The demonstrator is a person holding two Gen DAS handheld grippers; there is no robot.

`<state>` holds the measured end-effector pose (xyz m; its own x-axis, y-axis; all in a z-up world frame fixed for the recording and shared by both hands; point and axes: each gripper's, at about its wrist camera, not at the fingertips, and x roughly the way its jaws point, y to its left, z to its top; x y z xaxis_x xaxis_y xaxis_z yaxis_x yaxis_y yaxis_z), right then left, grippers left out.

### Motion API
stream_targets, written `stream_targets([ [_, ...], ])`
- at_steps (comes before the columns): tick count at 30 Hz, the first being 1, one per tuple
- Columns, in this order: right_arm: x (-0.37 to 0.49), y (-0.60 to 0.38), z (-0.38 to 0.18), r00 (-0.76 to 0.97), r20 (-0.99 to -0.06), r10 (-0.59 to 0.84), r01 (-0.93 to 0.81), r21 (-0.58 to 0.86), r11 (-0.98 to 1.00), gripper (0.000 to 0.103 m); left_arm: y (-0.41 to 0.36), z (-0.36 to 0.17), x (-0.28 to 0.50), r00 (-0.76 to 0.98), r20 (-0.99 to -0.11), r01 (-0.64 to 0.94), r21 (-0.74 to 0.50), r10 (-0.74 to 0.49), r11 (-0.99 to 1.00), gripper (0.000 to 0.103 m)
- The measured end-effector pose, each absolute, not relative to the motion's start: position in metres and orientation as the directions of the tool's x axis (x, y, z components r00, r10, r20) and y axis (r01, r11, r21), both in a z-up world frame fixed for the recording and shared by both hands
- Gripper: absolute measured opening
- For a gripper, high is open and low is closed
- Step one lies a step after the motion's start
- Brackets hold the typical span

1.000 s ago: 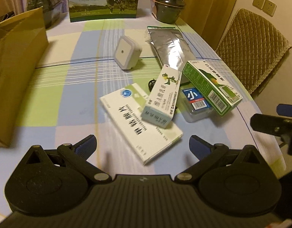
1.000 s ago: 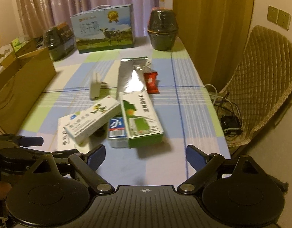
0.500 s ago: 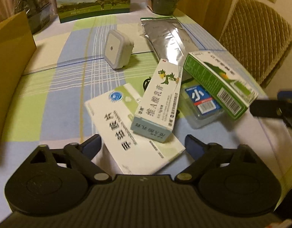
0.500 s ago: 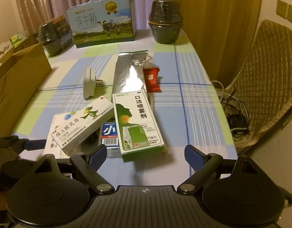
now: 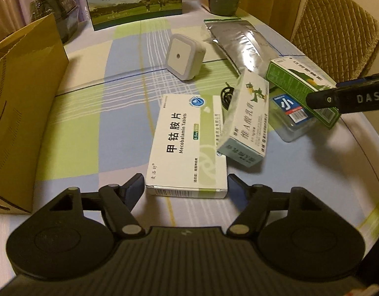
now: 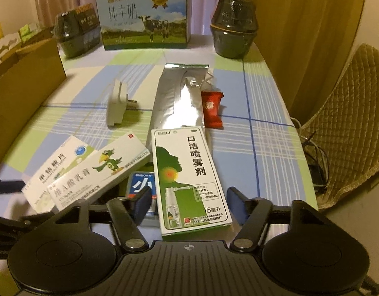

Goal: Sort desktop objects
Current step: 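Grasp the white Mecobalamin box with the left tool while the right tool grasps the green spray box, then carry both held boxes over the open cardboard box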

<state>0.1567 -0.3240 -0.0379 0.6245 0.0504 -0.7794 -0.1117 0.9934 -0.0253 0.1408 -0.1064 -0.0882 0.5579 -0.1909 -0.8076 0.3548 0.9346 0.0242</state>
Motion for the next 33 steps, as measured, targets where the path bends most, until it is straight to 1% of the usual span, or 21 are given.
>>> stream_targets([
  [1,0.157,-0.323,-0.039,0.625,-0.779,0.049,-0.115,-0.029,0.993,0.054,-0.106,-0.089,0.142,0.562,-0.805,0.355,0.026,-0.191,0.935,0.073],
  [5,0.150,-0.320,-0.035,0.631,-0.774,0.045,-0.105,-0.027,0.994,0.053,-0.109,-0.091,0.147,0.571,-0.798,0.367,0.041,-0.191,0.929,0.074],
  [6,0.147,-0.318,-0.034,0.631,-0.774,0.045,-0.101,-0.024,0.995,0.053,-0.110,-0.091,0.148,0.570,-0.799,0.373,0.044,-0.191,0.927,0.074],
  [8,0.138,-0.315,-0.030,0.629,-0.776,0.048,-0.093,-0.014,0.996,0.053,-0.111,-0.091,0.147,0.562,-0.805,0.382,0.049,-0.190,0.923,0.069],
  [16,0.080,-0.291,-0.022,0.615,-0.788,0.040,-0.046,0.014,0.999,0.053,-0.091,-0.081,0.116,0.564,-0.811,0.369,0.081,-0.154,0.926,0.068],
  [24,0.052,-0.267,-0.049,0.545,-0.838,0.031,-0.055,0.001,0.998,0.053,-0.063,-0.073,0.079,0.556,-0.819,0.358,0.084,-0.140,0.930,0.069],
  [27,0.055,-0.265,-0.059,0.531,-0.847,0.026,-0.066,-0.011,0.998,0.054,-0.060,-0.074,0.077,0.555,-0.820,0.358,0.082,-0.142,0.930,0.072],
  [28,0.057,-0.265,-0.060,0.531,-0.847,0.027,-0.065,-0.009,0.998,0.055,-0.060,-0.074,0.077,0.561,-0.816,0.357,0.082,-0.143,0.931,0.076],
  [29,0.057,-0.266,-0.061,0.531,-0.847,0.030,-0.065,-0.005,0.998,0.056,-0.060,-0.074,0.078,0.567,-0.811,0.358,0.083,-0.146,0.930,0.079],
  [33,0.059,-0.270,-0.064,0.538,-0.842,0.029,-0.057,-0.003,0.998,0.061,-0.063,-0.075,0.087,0.575,-0.805,0.363,0.088,-0.149,0.928,0.079],
])
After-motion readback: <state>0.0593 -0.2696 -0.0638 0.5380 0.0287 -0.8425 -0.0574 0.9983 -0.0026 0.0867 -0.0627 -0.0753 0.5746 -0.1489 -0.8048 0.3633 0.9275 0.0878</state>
